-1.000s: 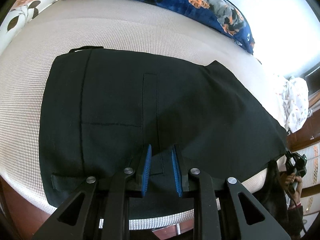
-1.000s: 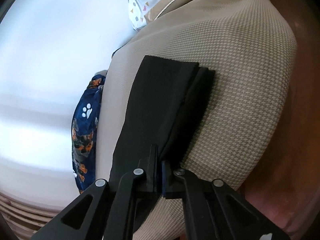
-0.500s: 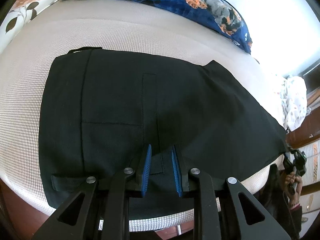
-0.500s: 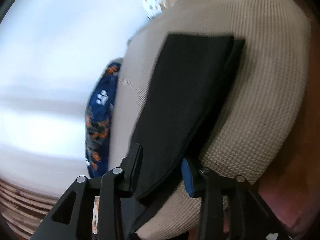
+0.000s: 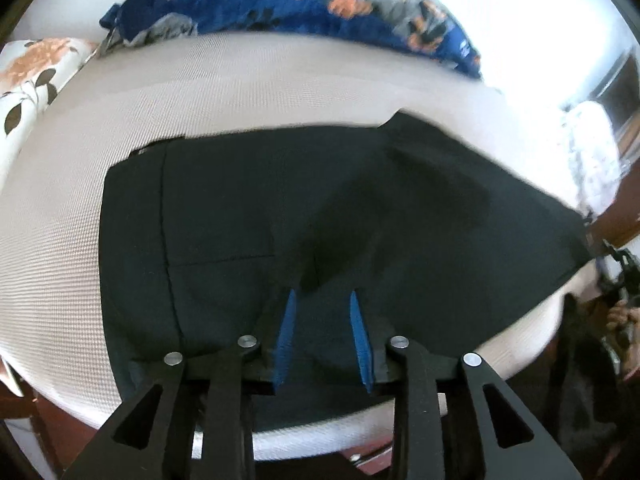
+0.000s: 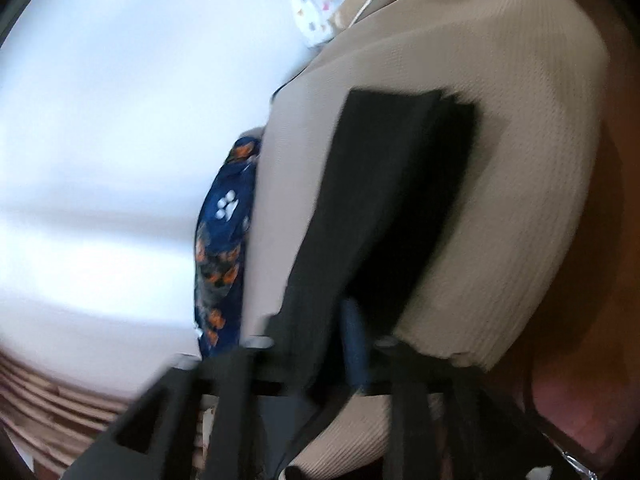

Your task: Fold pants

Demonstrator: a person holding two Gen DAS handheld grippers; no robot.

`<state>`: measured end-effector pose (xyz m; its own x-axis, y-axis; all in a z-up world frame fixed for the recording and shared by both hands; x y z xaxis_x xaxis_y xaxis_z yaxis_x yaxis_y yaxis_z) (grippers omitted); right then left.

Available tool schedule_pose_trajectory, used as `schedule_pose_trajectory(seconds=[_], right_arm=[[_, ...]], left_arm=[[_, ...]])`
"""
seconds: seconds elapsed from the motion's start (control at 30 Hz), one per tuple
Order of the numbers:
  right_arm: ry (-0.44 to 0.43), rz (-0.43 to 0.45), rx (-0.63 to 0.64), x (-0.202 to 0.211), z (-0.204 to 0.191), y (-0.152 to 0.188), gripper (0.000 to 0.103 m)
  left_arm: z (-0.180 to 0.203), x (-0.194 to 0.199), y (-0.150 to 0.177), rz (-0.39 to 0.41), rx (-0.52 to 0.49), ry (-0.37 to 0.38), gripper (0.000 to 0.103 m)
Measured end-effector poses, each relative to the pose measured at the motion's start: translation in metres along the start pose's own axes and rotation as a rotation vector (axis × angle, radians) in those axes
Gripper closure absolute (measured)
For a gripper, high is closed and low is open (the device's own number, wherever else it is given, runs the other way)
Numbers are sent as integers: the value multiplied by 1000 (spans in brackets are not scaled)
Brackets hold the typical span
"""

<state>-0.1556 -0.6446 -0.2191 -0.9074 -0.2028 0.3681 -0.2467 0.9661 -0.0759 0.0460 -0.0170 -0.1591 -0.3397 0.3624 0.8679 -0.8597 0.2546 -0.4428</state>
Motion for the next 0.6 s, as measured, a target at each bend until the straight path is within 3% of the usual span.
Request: schedule_pose_trajectory(seconds=[0.03,0.13,0.3,0.4,0.47,0.53,0.6], right_arm=[[-11,-21,0,-8,-3,9,47],[1,-72,4,-29,-6,27,47],[33,-101,40,-49,-12,46,48],[64,-164,47,-65,-12,59,75],[96,-177,54,-71,-8,65,76],[129,-183,64,-73,-4,70,92],[127,-177,68,-70,-7,72,95]], left_arm=[[2,5,1,23,-3,5,64],[4,22,1,98,15,26,53],[-4,32,0,110,89,91,51],[-6,29,0,108,88,88,50],[-8,27,3,100,89,89,50],[-9,24,6,93,92,92,50],[-12,23,8,91,85,82,50]])
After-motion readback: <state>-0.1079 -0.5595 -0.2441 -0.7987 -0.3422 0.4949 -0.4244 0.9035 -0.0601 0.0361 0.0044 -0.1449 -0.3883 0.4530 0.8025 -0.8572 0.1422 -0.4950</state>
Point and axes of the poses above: each gripper's, at about its wrist camera, not at the fingertips, and x roughly against the way its jaws point, z to its right, y to its underside, the point moved 4 cm from there along -x, roughly the way its jaws point, and after that the axes turned 2 degrees about -y, right-handed, at the moved point
